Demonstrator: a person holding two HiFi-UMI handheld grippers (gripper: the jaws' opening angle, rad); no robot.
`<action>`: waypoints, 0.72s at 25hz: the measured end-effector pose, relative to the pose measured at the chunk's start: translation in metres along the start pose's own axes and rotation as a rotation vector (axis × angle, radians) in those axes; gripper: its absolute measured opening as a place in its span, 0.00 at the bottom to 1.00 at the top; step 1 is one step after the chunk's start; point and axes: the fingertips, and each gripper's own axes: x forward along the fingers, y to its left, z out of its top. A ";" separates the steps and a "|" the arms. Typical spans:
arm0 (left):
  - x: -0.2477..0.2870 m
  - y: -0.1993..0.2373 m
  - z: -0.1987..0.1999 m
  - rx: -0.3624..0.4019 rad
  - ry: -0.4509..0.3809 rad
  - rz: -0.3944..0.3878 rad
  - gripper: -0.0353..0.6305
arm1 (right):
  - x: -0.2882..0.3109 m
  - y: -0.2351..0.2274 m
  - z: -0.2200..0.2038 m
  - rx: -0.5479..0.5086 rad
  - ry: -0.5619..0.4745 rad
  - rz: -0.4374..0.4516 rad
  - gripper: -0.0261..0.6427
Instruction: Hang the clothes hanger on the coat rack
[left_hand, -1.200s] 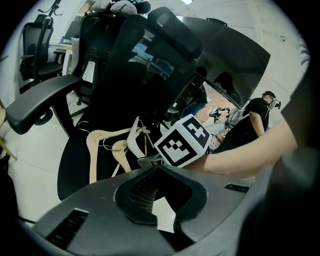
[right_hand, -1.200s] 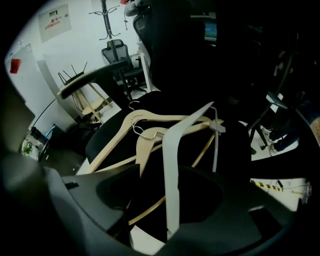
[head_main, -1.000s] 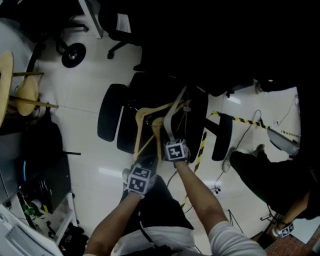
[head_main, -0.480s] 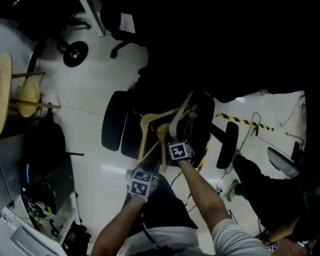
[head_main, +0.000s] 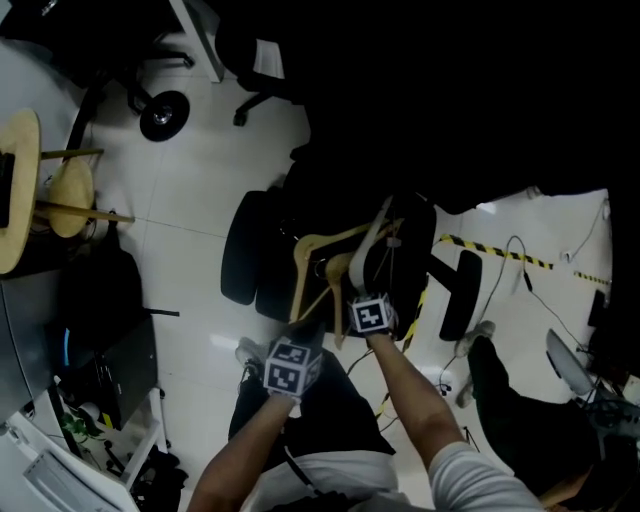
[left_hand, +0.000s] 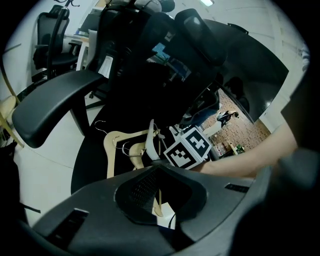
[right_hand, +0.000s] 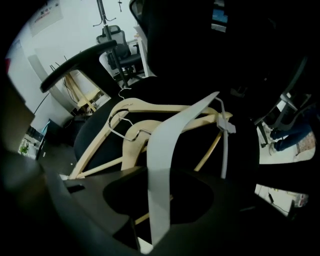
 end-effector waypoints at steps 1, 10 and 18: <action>-0.004 0.001 0.002 0.003 -0.004 0.001 0.05 | -0.005 0.002 -0.002 0.012 -0.008 0.005 0.28; -0.070 0.000 0.029 0.098 -0.066 -0.047 0.05 | -0.092 0.039 0.015 0.184 -0.127 0.021 0.28; -0.196 0.018 0.064 0.152 -0.183 -0.075 0.05 | -0.213 0.115 0.069 0.321 -0.315 0.046 0.28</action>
